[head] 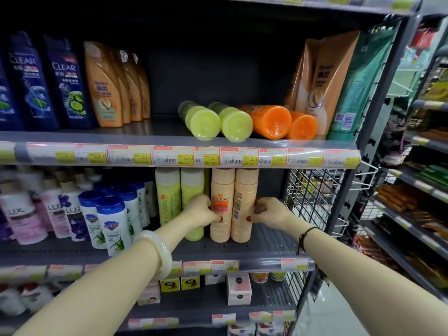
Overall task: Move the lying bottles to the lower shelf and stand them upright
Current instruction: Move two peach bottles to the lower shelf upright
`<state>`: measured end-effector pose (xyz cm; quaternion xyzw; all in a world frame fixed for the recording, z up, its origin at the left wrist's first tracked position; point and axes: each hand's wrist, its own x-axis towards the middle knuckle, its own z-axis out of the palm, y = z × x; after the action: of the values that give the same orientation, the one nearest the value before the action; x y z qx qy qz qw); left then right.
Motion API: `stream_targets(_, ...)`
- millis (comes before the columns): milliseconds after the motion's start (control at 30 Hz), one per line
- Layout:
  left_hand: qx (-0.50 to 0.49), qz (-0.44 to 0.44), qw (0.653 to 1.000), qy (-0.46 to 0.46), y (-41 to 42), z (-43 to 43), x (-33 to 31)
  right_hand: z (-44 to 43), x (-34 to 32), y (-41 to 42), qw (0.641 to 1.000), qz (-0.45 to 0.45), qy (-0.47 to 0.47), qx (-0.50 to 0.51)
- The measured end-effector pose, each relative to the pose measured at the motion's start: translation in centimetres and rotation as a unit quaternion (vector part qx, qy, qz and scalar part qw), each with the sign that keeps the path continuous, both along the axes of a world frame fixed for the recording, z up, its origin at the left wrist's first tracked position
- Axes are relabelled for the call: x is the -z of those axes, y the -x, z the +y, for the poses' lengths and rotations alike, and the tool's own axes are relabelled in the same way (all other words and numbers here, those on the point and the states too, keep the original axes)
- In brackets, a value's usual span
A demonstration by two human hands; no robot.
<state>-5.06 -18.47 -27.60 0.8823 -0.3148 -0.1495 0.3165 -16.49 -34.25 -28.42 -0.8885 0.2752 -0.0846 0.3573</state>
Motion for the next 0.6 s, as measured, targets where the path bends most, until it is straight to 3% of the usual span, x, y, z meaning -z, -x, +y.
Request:
stream_targets(267,0.152,-0.027,0.982,-0.107,0.6,3.4,-3.8,5.3,-4.3,2.1,0.993,0.094,0.062,-0.042)
stream_targets(600,0.199,-0.044,0.977,-0.070,0.2,10.6,-9.2,13.7,-10.4,3.5,0.992,0.080,0.079,-0.050)
